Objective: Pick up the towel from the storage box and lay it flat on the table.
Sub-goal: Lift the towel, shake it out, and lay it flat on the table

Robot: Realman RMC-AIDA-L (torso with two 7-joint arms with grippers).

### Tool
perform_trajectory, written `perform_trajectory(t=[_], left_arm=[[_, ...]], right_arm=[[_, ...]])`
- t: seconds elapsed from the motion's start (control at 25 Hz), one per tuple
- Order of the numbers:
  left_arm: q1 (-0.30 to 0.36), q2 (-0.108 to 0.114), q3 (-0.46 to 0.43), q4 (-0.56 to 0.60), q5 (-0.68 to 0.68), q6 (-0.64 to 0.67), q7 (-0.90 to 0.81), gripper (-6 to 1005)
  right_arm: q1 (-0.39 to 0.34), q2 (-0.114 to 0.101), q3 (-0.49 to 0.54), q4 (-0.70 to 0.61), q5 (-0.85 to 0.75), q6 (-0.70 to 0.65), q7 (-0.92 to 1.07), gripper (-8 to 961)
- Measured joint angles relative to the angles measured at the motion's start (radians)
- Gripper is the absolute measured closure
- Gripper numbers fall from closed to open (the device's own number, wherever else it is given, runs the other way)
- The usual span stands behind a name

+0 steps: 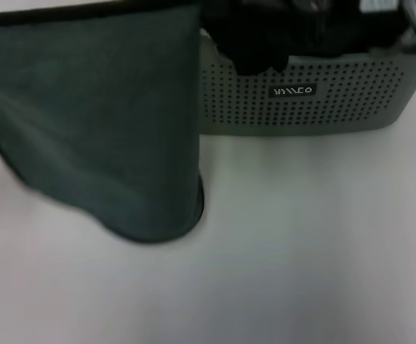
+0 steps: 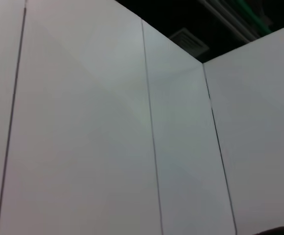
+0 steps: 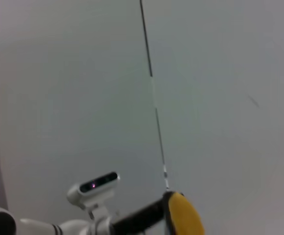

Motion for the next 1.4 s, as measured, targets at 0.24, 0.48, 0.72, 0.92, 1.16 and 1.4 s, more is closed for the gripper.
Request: perform_trajectory(t=[0.24,0.48,0.72,0.92,1.16,1.4], left_arm=[[-0.05,0.029,-0.003,0.011,0.046,-0.006,-0.039,984],[-0.144,0.066,0.002,0.073,0.186,-0.006,-0.162,984],[-0.116,0.074,0.087,0.111,0.252,0.026,-0.168,983],[-0.114,0.063,0.16,0.147,0.262,0.02,-0.168,983],[-0.199,0.071,0.154,0.097,0.289,-0.036,-0.183,982],[-0.218,0.101,0.159,0.12,0.29,-0.021,-0.219,982]], right_arm=[[-0.091,-0.006,-0.014,-0.051,-0.047,-0.059,-0.011,923],[-0.154,-0.006,-0.007,-0.08,-0.053,-0.014,-0.021,922],[-0.305,-0.001,-0.035,-0.181,-0.026,0.085,0.005,920],[-0.351,-0.006,0.017,-0.223,-0.023,0.075,0.014,919],[-0.288,-0.008,0.09,-0.191,-0.063,0.062,-0.011,917],[-0.296,-0.005,0.066,-0.196,-0.069,0.093,-0.022,916]])
